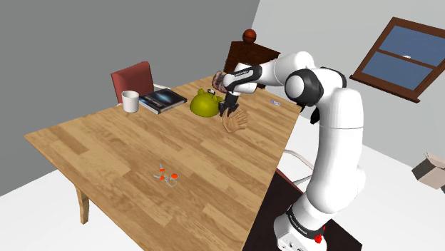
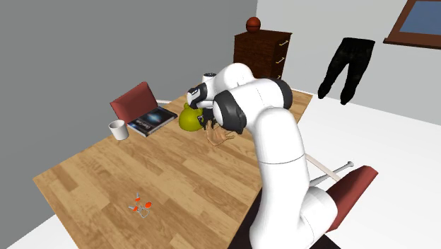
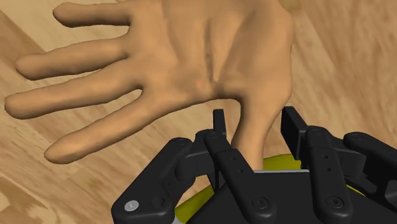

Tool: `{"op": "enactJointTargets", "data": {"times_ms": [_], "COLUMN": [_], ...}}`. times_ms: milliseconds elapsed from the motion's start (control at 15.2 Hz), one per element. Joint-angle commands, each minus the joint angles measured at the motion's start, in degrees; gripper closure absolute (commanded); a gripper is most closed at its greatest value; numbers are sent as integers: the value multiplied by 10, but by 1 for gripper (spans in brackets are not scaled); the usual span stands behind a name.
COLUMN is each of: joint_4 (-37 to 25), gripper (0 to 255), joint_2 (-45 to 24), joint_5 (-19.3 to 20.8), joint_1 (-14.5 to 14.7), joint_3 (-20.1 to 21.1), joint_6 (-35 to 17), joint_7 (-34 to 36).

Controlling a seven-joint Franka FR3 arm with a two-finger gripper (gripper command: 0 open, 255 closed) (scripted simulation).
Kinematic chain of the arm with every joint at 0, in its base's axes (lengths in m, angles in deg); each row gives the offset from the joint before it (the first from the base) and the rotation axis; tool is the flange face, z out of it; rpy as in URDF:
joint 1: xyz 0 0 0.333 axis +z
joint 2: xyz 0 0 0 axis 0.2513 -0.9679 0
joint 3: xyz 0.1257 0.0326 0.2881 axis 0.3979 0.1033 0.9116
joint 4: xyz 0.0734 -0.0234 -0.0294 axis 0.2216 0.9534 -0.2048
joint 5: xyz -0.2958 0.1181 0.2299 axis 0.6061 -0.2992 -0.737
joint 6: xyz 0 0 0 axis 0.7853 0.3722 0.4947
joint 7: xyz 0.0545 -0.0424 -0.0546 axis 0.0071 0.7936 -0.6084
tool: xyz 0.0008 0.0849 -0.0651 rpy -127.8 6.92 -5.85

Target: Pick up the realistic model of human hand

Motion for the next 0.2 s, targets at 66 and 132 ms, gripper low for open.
{"op": "enactJointTargets", "data": {"times_ms": [66,132], "joint_4": [-3,-3], "gripper": [255,255], "joint_2": [10,10], "joint_5": [2,2], "joint_1": [1,1], "joint_3": [-2,-2], "joint_6": [12,12], "joint_7": [2,2]}}
